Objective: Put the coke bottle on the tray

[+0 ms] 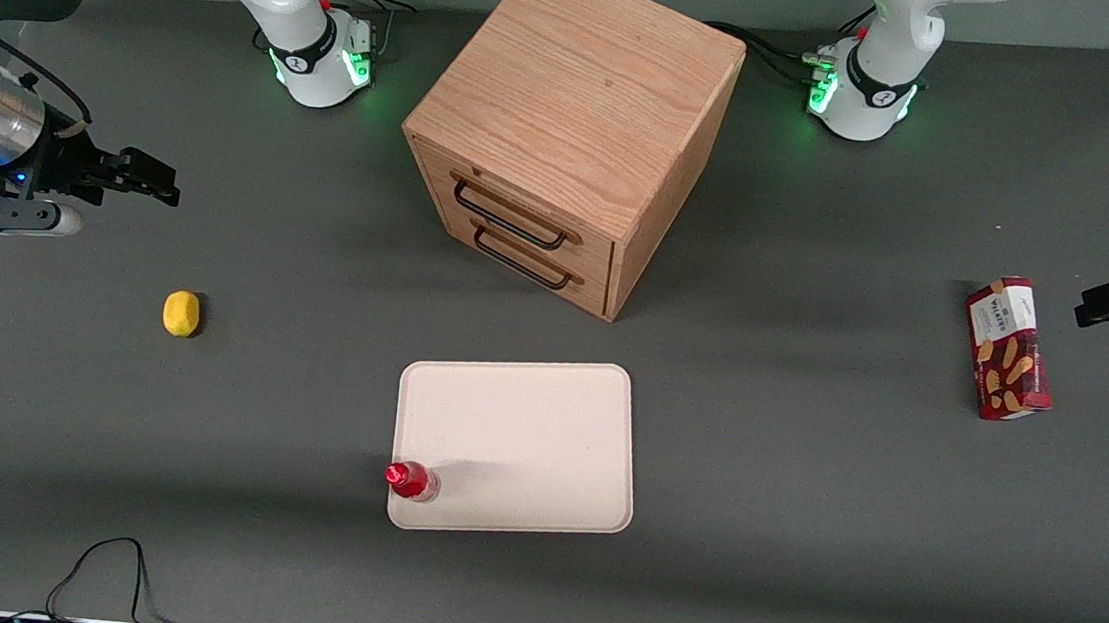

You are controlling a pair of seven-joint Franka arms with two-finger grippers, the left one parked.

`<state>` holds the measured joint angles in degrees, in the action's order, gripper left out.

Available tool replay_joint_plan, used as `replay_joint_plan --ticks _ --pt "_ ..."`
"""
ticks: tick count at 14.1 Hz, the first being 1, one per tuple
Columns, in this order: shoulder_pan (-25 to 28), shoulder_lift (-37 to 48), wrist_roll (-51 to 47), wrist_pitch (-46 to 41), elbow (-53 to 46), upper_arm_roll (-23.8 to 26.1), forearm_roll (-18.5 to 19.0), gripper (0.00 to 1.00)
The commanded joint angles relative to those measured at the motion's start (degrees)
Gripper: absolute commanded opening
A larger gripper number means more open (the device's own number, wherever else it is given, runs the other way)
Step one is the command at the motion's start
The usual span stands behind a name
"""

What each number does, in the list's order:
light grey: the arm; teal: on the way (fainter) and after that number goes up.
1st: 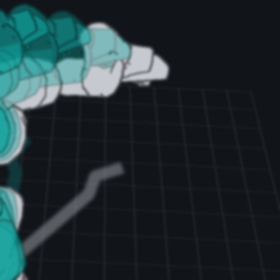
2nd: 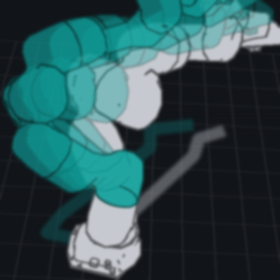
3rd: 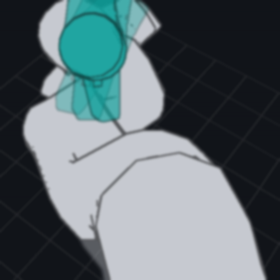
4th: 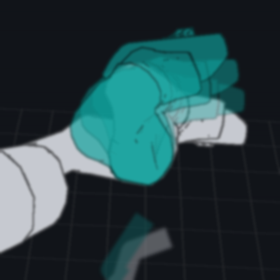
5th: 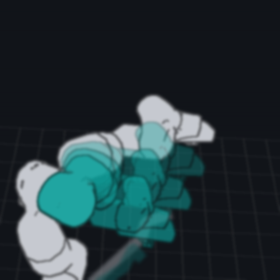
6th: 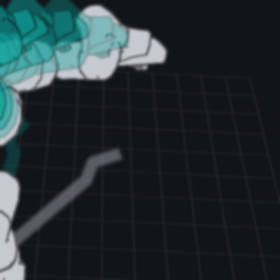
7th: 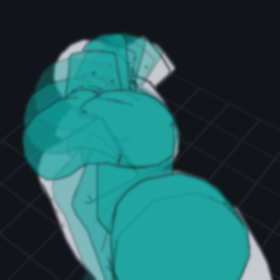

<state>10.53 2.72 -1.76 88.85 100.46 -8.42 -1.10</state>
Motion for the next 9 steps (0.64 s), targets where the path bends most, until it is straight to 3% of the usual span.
replay_joint_plan --ticks 1,6,7,9 --pt "-1.64 0.62 0.97 -1.22 -0.79 -0.1 0.4 1.0" --pt "-6.56 -0.09 4.47 -4.64 -3.85 1.91 -1.62 1.0" --pt "-8.66 -0.26 5.88 -5.61 -4.39 4.96 -1.71 1.0" --pt "-8.95 -0.35 5.28 -5.7 -4.48 6.23 -1.71 1.0"
